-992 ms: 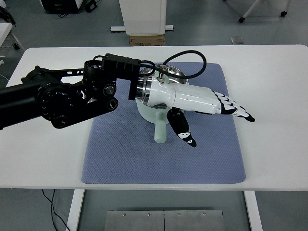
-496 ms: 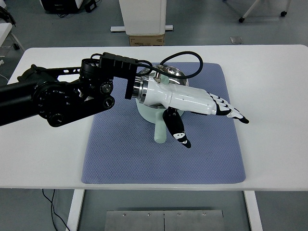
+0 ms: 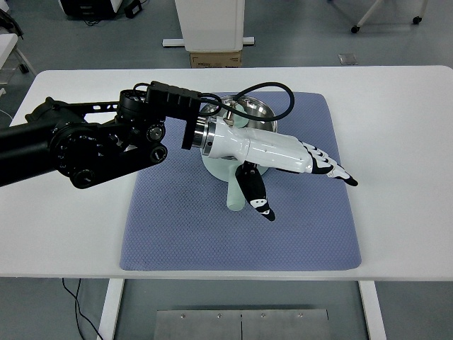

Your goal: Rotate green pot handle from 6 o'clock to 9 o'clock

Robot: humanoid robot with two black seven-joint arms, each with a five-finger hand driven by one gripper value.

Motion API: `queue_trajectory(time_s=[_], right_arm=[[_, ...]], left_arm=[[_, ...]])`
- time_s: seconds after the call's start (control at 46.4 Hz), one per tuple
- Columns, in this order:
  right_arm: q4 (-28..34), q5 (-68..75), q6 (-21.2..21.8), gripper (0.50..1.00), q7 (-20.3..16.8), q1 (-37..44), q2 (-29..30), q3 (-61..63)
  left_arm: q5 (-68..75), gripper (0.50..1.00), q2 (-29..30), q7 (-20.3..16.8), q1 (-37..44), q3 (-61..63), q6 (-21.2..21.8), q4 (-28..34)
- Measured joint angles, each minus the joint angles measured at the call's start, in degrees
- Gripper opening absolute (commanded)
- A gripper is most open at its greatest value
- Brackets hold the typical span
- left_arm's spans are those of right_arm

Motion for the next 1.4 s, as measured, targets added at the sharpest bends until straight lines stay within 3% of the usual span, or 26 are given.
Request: queue_trajectory(time_s=[0.173,0.582,1.402], right_arm=[[0.0,0.0,0.0,1.000,0.0,0.0,0.0,0.0],[0.0,0.0,0.0,1.000,0.0,0.0,0.0,0.0],[0.0,0.0,0.0,1.000,0.0,0.0,0.0,0.0]], left_arm=[[0.0,1.000,1.2,0.0,-0.2,0.5,-2.1,-0.1],[-10.9,1.000,3.0,0.0,-1.2,0.9,-1.5,-0.5],[-12.9,1.000,2.8,0.0,-4.0,6.5,0.1,-0.5]])
